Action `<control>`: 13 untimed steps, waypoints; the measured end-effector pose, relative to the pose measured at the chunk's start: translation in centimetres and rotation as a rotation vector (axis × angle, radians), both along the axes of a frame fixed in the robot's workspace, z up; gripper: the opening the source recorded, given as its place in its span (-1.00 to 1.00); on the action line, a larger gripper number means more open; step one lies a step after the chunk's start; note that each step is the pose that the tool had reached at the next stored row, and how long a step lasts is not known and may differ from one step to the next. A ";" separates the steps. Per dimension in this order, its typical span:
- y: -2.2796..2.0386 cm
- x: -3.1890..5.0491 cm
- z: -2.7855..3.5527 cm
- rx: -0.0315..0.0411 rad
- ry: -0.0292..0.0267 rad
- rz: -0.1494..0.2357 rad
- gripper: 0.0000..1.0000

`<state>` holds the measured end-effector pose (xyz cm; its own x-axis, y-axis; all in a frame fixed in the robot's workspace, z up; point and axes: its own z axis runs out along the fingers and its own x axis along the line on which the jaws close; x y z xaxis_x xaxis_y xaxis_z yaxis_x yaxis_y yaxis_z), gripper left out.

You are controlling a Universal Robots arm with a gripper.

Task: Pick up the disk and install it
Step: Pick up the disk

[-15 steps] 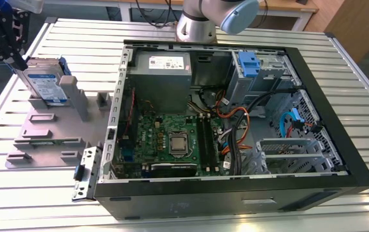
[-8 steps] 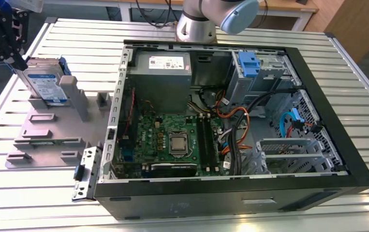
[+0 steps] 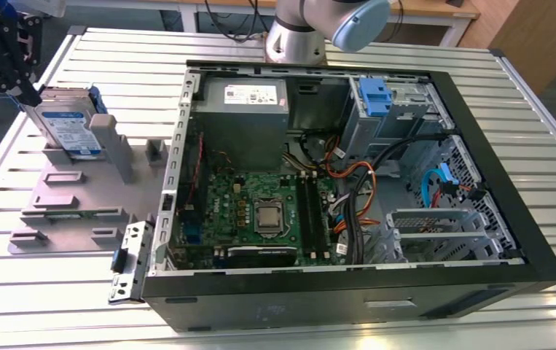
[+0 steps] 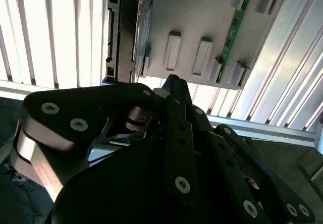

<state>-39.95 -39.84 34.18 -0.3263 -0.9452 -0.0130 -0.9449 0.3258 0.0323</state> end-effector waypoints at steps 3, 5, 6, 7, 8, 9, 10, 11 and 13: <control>0.00 0.00 0.00 0.0000 -0.0001 0.020 -0.79; 0.00 0.00 0.00 0.0000 -0.0001 0.036 -0.79; 0.00 0.00 0.00 0.0002 -0.0001 0.044 -0.79; 0.00 0.00 0.00 0.0002 0.0000 0.052 -0.79; 0.00 0.00 0.00 0.0003 0.0000 0.061 -0.79; 0.00 0.00 0.00 0.0003 0.0000 0.071 -0.79; 0.00 0.00 0.00 0.0003 0.0000 0.082 -0.79; 0.00 0.00 0.00 0.0003 -0.0001 0.092 -0.79; 0.00 0.00 0.00 0.0003 0.0000 0.111 -0.79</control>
<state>-39.96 -39.84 34.18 -0.2195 -0.9755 -0.0134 -0.9752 0.2189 0.0324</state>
